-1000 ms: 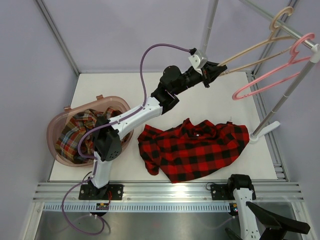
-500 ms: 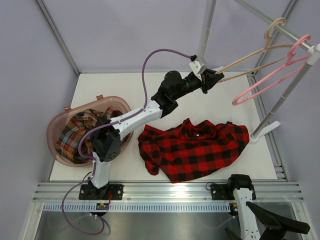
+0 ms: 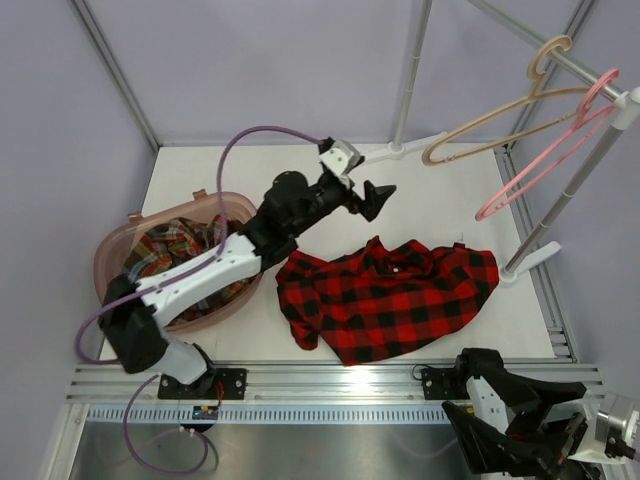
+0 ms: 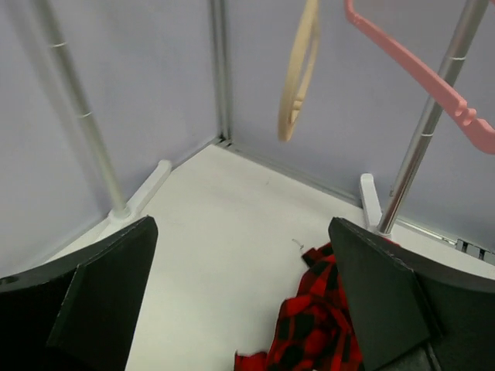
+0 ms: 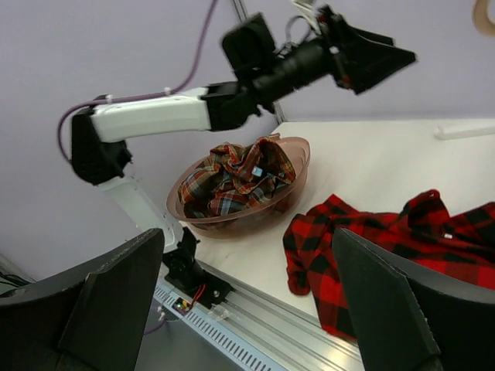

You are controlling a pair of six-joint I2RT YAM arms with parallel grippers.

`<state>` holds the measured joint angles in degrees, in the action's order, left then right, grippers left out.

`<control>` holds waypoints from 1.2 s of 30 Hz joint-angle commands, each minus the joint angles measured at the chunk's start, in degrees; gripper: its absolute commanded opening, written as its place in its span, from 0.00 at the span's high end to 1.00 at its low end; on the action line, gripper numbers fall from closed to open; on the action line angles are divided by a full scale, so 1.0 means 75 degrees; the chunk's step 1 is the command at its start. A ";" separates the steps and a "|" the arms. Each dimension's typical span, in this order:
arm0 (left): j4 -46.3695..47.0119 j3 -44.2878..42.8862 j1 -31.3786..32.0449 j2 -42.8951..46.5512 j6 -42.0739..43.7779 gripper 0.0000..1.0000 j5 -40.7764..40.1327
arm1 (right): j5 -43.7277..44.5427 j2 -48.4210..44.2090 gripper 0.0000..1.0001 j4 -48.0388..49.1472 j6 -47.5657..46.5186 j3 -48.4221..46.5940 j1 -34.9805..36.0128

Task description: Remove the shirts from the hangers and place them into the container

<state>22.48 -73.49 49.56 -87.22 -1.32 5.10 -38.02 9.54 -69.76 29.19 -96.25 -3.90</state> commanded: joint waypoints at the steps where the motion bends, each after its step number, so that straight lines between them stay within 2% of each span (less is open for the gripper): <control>1: -0.1211 0.0330 -0.0419 0.1303 -0.0489 0.01 -0.1161 | -0.0063 -0.0264 0.01 0.0253 0.0326 0.0165 -0.0031; 3: -0.2683 0.0377 -0.0677 0.1713 -0.1179 0.01 -0.1278 | -0.0203 -0.0311 0.01 0.0289 0.0420 0.0188 -0.0031; 5: -0.3415 0.0517 -0.0713 0.1844 -0.1463 0.01 -0.1162 | -0.0297 -0.0311 0.01 0.0313 0.0467 0.0188 -0.0031; 8: -0.3922 0.0693 -0.0713 0.1716 -0.1581 0.01 -0.0170 | -0.0415 -0.0311 0.01 0.0301 0.0584 0.0083 -0.0031; 10: -0.4273 0.0519 -0.0667 0.1213 -0.1616 0.01 0.0243 | -0.0473 -0.0334 0.00 0.0313 0.0631 0.0083 -0.0031; 13: -0.3773 0.0728 -0.0129 0.0850 -0.1314 0.02 0.0129 | -0.0520 -0.0346 0.01 0.0231 0.0678 0.0060 -0.0031; 17: -0.2940 0.0799 0.0644 0.0228 -0.0284 0.02 0.0175 | -0.0520 -0.0323 0.01 0.0032 0.0620 -0.0022 -0.0019; 22: -0.2985 0.0111 0.0798 -0.0999 0.0082 0.02 -0.0153 | -0.0485 -0.0241 0.01 -0.0202 0.0480 -0.0303 -0.0031; 24: -0.3510 -0.0242 0.0810 -0.1412 0.0024 0.02 -0.0118 | -0.0462 -0.0194 0.01 -0.0296 0.0421 -0.0385 -0.0031; 30: -0.4052 -0.0993 0.0822 -0.2595 -0.0526 0.04 -0.0445 | -0.0403 -0.0229 0.01 -0.0379 0.0303 -0.0304 -0.0031; 36: -0.4216 -0.0737 0.0822 -0.2492 -0.1253 0.03 -0.1242 | -0.0111 -0.0358 0.01 -0.0578 0.0291 0.0293 -0.0030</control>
<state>-10.09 -78.61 55.72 -107.85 -7.25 -0.05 -39.75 7.27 -72.31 31.73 -96.14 -3.90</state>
